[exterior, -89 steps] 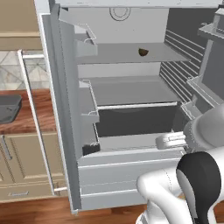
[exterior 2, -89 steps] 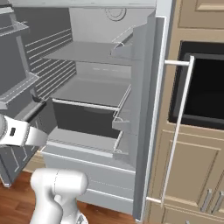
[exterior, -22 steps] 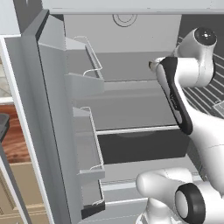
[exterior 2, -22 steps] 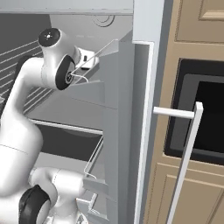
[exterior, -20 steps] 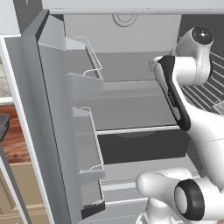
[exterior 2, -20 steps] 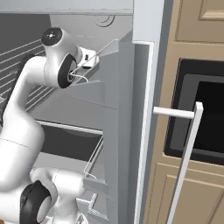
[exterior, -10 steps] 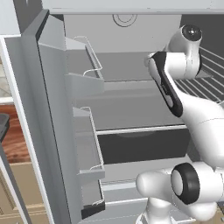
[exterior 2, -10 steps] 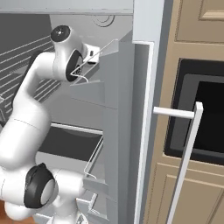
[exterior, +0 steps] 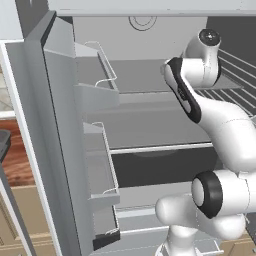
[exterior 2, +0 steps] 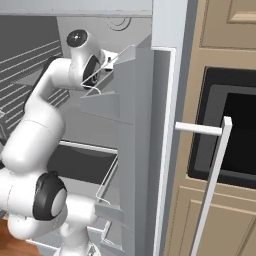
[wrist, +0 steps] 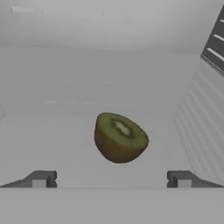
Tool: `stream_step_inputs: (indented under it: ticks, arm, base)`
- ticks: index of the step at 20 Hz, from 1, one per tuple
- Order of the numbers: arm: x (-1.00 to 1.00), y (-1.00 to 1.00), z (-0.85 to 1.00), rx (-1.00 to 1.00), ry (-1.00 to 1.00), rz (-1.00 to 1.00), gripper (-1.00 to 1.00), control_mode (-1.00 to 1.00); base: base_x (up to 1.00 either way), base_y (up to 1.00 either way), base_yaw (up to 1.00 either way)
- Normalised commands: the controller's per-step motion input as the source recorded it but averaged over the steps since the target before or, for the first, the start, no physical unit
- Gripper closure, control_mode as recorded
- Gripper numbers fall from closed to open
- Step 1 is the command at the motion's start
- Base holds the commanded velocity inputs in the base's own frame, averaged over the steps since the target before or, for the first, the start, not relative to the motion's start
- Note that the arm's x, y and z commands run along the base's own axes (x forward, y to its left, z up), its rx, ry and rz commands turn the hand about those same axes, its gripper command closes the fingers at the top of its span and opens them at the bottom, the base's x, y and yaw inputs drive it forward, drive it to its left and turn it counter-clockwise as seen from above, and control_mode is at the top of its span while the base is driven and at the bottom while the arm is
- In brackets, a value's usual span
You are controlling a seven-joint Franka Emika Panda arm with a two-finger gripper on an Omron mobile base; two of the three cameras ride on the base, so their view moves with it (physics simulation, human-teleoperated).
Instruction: Pick the kiwi and apple from the fridge and place them inside the tupperware on the counter.
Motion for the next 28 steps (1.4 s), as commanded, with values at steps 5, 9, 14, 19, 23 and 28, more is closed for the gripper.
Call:
stream_step_inputs:
  ticks: [5, 9, 14, 19, 23, 28]
  arm:
    - [0.32, 0.0, -0.13, 0.0, 0.0, 0.0, -1.0, -1.0]
    - [0.29, 0.0, -0.11, 0.0, 0.0, 0.0, -1.0, -1.0]
    - [0.14, -0.02, -0.06, 0.0, 0.0, 0.0, -1.0, -1.0]
    - [0.13, -0.06, -0.05, 0.01, 0.0, 0.0, -1.0, -1.0]
    - [0.12, -0.11, -0.05, 0.01, 0.0, 0.0, -1.0, -1.0]
    - [0.07, -0.08, -0.09, 0.0, 0.0, 0.0, -1.0, -1.0]
  base:
    - [0.0, 0.0, 0.0]
    - [0.0, 0.0, 0.0]
    - [0.0, 0.0, 0.0]
    - [0.0, 0.0, 0.0]
    - [0.0, 0.0, 0.0]
    - [0.0, 0.0, 0.0]
